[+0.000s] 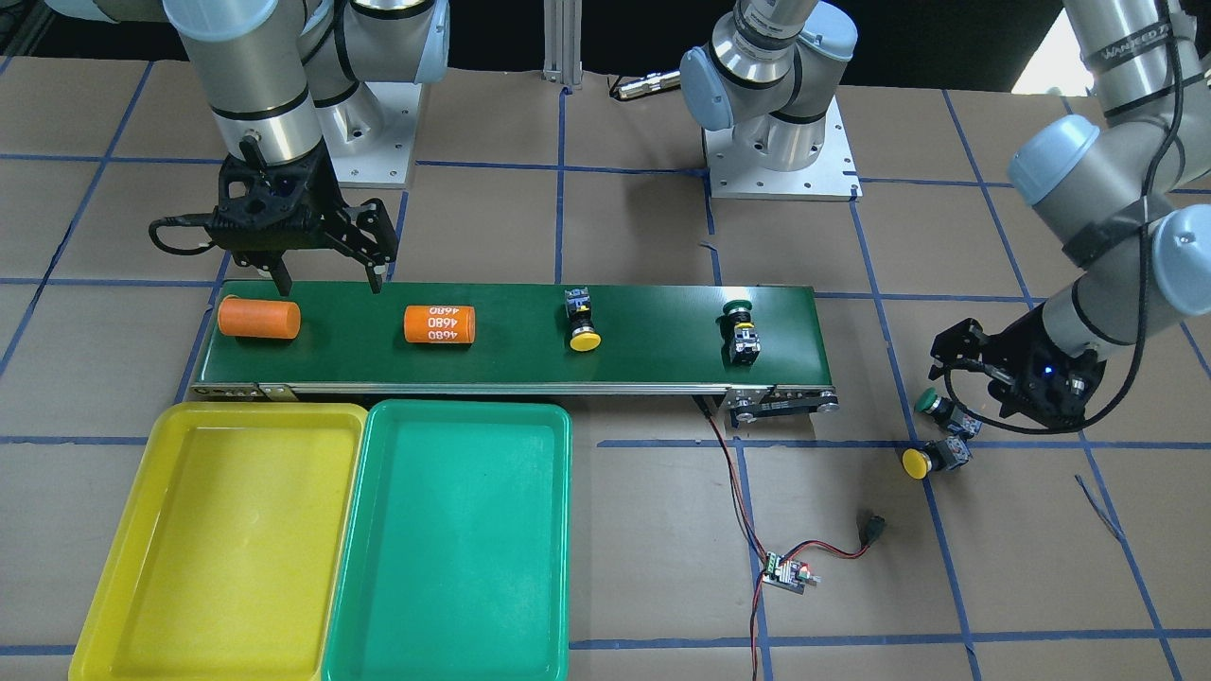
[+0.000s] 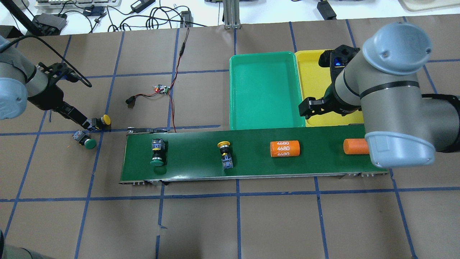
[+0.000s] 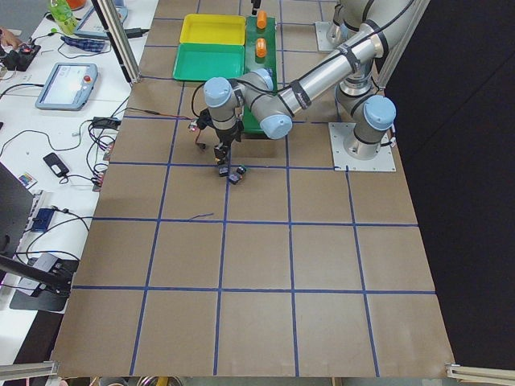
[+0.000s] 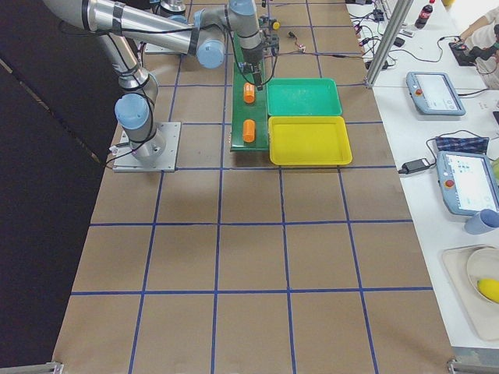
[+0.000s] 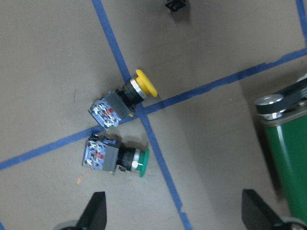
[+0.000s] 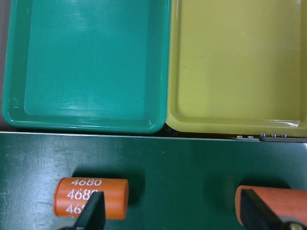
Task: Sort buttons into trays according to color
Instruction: 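Release the button with the left gripper while the right gripper descends over the belt, then grasp a yellow-capped button with the left gripper while the right gripper pushes the cylinders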
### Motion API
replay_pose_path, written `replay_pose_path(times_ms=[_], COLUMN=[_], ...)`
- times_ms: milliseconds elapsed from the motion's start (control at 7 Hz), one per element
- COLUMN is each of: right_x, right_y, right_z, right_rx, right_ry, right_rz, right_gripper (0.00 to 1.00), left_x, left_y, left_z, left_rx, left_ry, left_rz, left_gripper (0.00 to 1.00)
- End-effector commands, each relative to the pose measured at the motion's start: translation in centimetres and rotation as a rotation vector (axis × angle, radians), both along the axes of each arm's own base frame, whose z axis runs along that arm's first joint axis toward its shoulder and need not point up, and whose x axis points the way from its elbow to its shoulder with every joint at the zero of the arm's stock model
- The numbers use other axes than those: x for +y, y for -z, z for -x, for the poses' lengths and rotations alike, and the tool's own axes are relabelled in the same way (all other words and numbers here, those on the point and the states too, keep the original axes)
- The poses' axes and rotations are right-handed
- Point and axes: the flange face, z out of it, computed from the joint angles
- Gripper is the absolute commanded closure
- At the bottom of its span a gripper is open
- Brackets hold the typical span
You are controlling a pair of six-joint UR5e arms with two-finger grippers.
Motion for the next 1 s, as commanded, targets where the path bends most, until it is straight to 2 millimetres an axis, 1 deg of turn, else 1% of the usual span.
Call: replay_pose_path(times_ms=[0,143,286,429,571,714,857], right_x=[-0.7,-1.7,-2.1,-2.1,-1.4,-1.1,-1.3], right_y=[-0.6,0.2,0.6,2.5,3.7,4.3,4.6], right_z=[-1.3,-1.7,-1.9,-0.5,-0.4,-0.4,-0.4], right_rx=[0.008,-0.016,-0.035,0.014,0.029,0.033,0.030], right_ry=[-0.012,-0.022,-0.013,0.074,0.077,0.077,0.079], right_rz=[-0.097,-0.115,-0.121,-0.158,-0.194,-0.205,-0.208], right_gripper=[0.00,0.00,0.00,0.00,0.00,0.00,0.00], left_x=[-1.0,-1.4,-1.6,-1.9,-2.1,-2.7,-2.9], left_y=[3.1,4.4,5.2,5.8,6.3,6.6,7.2], left_z=[-0.5,-0.6,-0.8,-0.9,-1.0,-1.1,-1.0], left_rx=[-0.005,0.007,0.004,0.005,0.011,0.026,0.040], left_ry=[0.080,0.190,0.229,0.234,0.276,0.287,0.287], left_rz=[0.031,0.031,0.046,0.048,0.047,0.059,0.060], left_gripper=[0.00,0.00,0.00,0.00,0.00,0.00,0.00])
